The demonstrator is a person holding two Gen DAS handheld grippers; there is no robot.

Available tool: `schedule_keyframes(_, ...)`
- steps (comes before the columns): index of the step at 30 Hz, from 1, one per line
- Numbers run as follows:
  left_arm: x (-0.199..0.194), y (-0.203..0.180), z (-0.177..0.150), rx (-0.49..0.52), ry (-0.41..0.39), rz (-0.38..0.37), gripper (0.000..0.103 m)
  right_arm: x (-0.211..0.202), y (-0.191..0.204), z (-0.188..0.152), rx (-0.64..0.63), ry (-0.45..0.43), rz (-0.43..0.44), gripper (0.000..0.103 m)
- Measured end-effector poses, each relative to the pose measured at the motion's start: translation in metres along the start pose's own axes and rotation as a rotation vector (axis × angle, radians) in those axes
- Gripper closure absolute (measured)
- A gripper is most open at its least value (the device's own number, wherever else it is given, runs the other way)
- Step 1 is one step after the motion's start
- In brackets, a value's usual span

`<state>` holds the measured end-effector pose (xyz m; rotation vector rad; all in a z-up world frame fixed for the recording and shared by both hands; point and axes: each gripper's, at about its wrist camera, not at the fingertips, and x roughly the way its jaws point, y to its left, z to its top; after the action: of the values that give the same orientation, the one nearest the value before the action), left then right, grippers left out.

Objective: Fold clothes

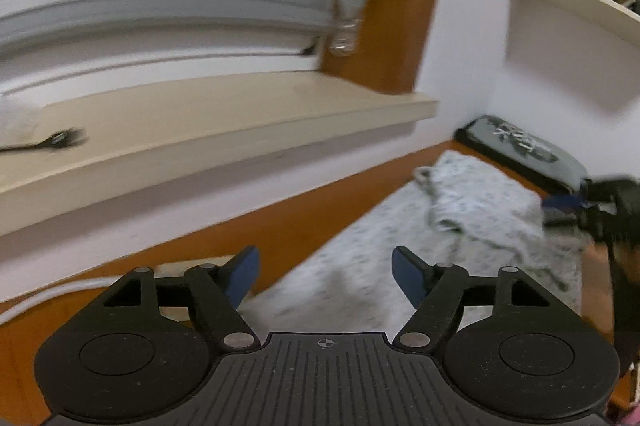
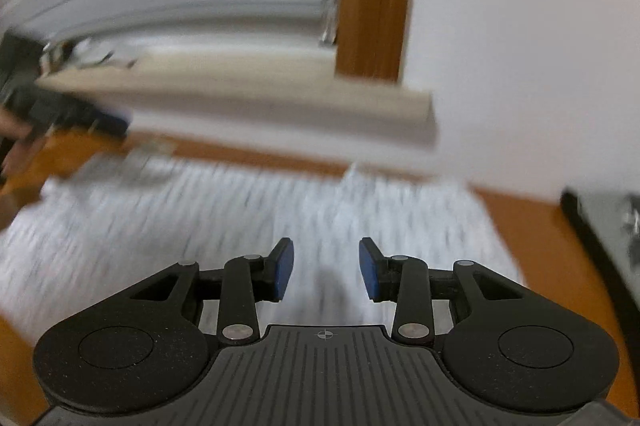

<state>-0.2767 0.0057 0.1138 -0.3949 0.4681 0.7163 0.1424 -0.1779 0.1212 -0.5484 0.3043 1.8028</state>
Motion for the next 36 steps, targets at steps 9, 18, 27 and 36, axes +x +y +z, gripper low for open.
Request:
schedule_keyframes(9, 0.002, 0.040, -0.012, -0.018, 0.034, -0.056, 0.027, 0.135, -0.042, 0.049, 0.130, 0.125, -0.159, 0.087)
schedule_keyframes(18, 0.002, 0.047, -0.032, -0.013, 0.079, -0.071, 0.026, 0.102, -0.007, 0.039, 0.143, 0.079, -0.082, 0.072)
schedule_keyframes(27, -0.022, 0.043, -0.040, 0.073, 0.060, -0.025, 0.029, 0.052, 0.103, 0.024, 0.054, -0.012, 0.096, 0.066)
schedule_keyframes(36, -0.032, 0.051, -0.042, 0.061, 0.041, -0.029, 0.033, 0.052, 0.180, 0.029, -0.060, 0.016, 0.245, 0.057)
